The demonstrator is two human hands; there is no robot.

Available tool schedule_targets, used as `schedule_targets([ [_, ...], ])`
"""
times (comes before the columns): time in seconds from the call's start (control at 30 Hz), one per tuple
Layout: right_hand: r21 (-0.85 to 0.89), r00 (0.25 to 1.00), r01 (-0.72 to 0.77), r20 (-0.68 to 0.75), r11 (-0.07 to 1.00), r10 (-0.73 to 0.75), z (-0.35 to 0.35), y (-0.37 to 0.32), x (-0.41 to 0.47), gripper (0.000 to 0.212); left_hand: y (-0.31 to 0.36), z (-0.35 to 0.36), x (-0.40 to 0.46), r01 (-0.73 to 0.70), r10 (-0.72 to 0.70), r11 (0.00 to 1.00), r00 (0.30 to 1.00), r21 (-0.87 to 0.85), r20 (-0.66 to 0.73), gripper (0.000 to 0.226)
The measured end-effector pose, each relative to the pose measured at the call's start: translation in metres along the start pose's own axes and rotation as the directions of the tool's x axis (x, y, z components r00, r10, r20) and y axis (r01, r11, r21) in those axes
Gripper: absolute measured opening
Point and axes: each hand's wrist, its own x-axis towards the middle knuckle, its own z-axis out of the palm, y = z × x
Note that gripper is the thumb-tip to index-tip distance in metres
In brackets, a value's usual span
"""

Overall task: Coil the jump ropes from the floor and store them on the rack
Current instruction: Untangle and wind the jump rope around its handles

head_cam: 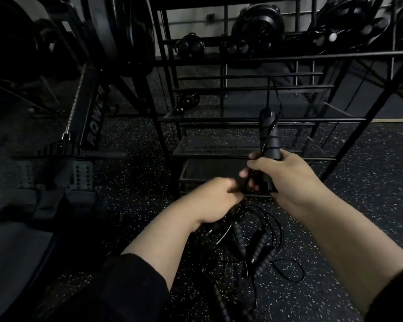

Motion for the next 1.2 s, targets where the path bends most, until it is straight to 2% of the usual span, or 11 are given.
schedule_targets([
  [0.13, 0.198, 0.998, -0.050, 0.054, 0.979, 0.040, -0.001, -0.010, -0.006, 0.011, -0.004, 0.011, 0.003, 0.021, -0.024, 0.998, 0.998, 0.055, 0.055, 0.020],
  [0.23, 0.274, 1.000, -0.025, 0.017, 0.962, 0.021, -0.005, -0.018, -0.006, 0.009, -0.005, 0.009, 0.006, 0.030, -0.025, 0.988, 0.999, 0.150, -0.034, 0.030],
  [0.4, 0.338, 0.997, 0.030, -0.072, 0.941, -0.006, -0.016, -0.025, -0.005, 0.007, -0.005, -0.004, 0.007, -0.019, 0.066, 0.943, 0.989, 0.334, -0.131, 0.025],
  [0.47, 0.387, 0.996, 0.055, -0.087, 0.920, -0.023, -0.019, -0.027, -0.004, 0.007, -0.003, -0.005, 0.007, -0.068, 0.132, 0.938, 0.977, 0.339, -0.168, 0.024],
  [0.6, 0.361, 0.993, 0.087, -0.105, 0.929, -0.053, -0.024, -0.029, 0.001, 0.010, 0.003, -0.004, 0.004, -0.084, 0.160, 0.964, 0.941, 0.254, -0.299, 0.027],
  [0.7, 0.294, 0.998, -0.010, -0.054, 0.956, 0.027, -0.023, -0.020, 0.001, 0.017, 0.003, -0.004, 0.004, -0.137, 0.188, 0.978, 0.898, 0.155, -0.397, 0.027],
  [0.8, 0.151, 0.994, -0.101, -0.026, 0.983, 0.106, -0.016, -0.006, 0.002, 0.029, 0.005, -0.010, 0.006, -0.202, 0.157, 0.978, 0.863, -0.044, -0.481, 0.027],
  [0.97, -0.077, 0.989, -0.126, 0.068, 0.989, 0.131, -0.004, 0.014, 0.006, 0.023, 0.012, -0.020, -0.001, -0.231, 0.051, 0.896, 0.901, -0.378, -0.430, 0.026],
  [1.07, -0.118, 0.985, -0.130, 0.096, 0.984, 0.142, 0.001, 0.018, 0.004, 0.023, 0.016, -0.021, -0.005, -0.238, 0.042, 0.853, 0.918, -0.464, -0.393, 0.025],
  [1.2, -0.260, 0.994, -0.035, -0.111, 0.965, 0.006, -0.001, 0.016, 0.008, 0.016, 0.017, -0.027, -0.008, -0.247, 0.052, 0.855, 0.916, -0.456, -0.398, 0.017],
])
